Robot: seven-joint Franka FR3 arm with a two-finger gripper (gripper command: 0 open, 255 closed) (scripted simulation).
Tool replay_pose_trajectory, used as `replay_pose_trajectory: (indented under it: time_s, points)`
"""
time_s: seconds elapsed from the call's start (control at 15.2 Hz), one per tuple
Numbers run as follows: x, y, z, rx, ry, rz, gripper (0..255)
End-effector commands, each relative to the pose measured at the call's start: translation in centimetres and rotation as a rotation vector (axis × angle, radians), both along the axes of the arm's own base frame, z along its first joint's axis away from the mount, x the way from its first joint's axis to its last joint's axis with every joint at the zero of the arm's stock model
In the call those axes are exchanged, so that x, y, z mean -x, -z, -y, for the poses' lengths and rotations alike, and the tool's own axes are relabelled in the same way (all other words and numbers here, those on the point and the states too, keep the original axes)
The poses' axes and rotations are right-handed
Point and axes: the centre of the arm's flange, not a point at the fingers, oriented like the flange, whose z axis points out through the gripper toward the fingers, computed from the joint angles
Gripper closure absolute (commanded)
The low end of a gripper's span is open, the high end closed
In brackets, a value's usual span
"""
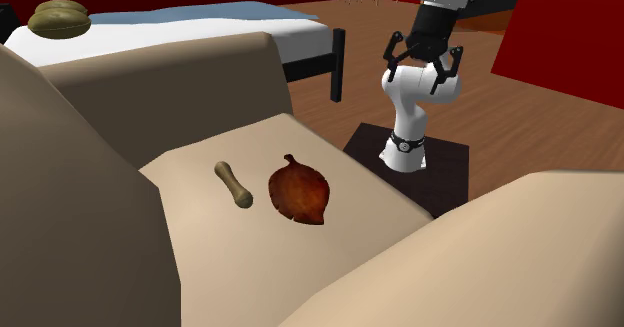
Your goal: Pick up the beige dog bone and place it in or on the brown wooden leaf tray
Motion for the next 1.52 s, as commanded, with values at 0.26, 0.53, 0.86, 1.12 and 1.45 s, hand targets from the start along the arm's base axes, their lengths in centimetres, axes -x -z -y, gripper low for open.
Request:
replay_pose_trajectory:
  time_s: [0.26,0.53,0.86,1.12,1.45]
  points:
    - [0.4,2.5,4.9,-0.001,-0.104,-0.008,0]
    - [0.3,5.0,9.8,-0.001,-0.207,-0.017,0]
    - [-0.5,8.1,15.8,-0.002,-0.337,-0.027,0]
    - [-1.7,10.6,20.5,-0.003,-0.44,-0.036,0]
    - [-3.8,13.8,26.2,-0.003,-0.57,-0.046,0]
